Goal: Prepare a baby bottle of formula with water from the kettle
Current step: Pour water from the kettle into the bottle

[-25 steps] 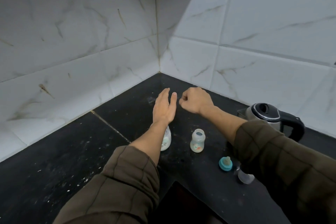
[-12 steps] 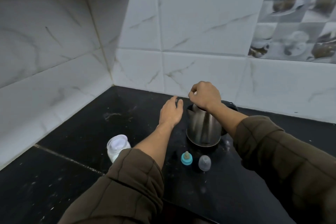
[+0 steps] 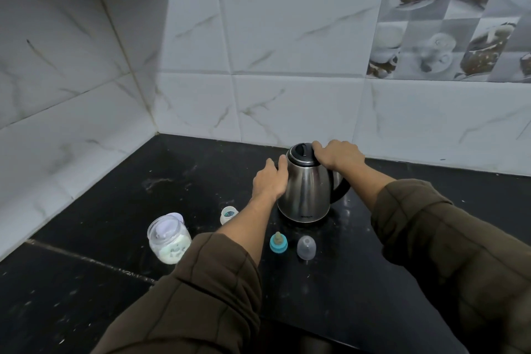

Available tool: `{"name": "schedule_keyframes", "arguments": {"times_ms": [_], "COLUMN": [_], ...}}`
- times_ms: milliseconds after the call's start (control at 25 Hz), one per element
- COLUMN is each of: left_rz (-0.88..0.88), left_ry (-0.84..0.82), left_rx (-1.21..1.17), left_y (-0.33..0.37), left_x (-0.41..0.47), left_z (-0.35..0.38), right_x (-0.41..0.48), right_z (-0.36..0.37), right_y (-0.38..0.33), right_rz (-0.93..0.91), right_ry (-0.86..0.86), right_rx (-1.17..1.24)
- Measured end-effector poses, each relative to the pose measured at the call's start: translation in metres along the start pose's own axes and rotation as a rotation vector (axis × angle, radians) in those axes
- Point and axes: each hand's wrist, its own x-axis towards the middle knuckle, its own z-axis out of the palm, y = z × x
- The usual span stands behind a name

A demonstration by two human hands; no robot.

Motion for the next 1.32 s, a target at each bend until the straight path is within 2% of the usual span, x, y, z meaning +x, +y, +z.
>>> {"name": "schedule_keyframes", "arguments": {"times_ms": [200,320,520,640,800,960,1160,1320], "left_rz": [-0.023,-0.017,-0.076,-0.152,-0.120,-0.091,-0.099,-0.172], "left_ry": [-0.059,-0.087,-0.031,-0.024,-0.035,-0.008,0.117,0.053], "left_rx": [-0.058,-0.066,-0.117,-0.122,-0.038,0.071,0.199,0.289], "left_y": [0.004,0.006,0.005,0.002,0.005,0.001,-0.030,-0.061], "left_x": [0.004,0.008,0.014,0.015,0.018,0.019,0.005,-0.005], "left_z": [0.007,0.009,0.019,0.027,0.024,0.001,-0.051,-0.090], "right_x": [0.002,0.001,-0.005,-0.004,-0.001,0.002,0.004,-0.003], "right_z": [0.003,-0.001,0.005,0.013,0.019,0.013,-0.010,-0.013], "right_y": [0.014,0.028,0.049,0.054,0.050,0.039,0.002,-0.039], "right_rz": [-0.061,-0.059,-0.007,0.049,0.119,0.100,-0.081,-0.186], "right_ry": [0.007,-0.050,-0.096,-0.035,0.050,0.092,0.119,0.111], "right_rx": [0.074,0.165,0.394,0.503,0.619,0.641,0.554,0.473]}}
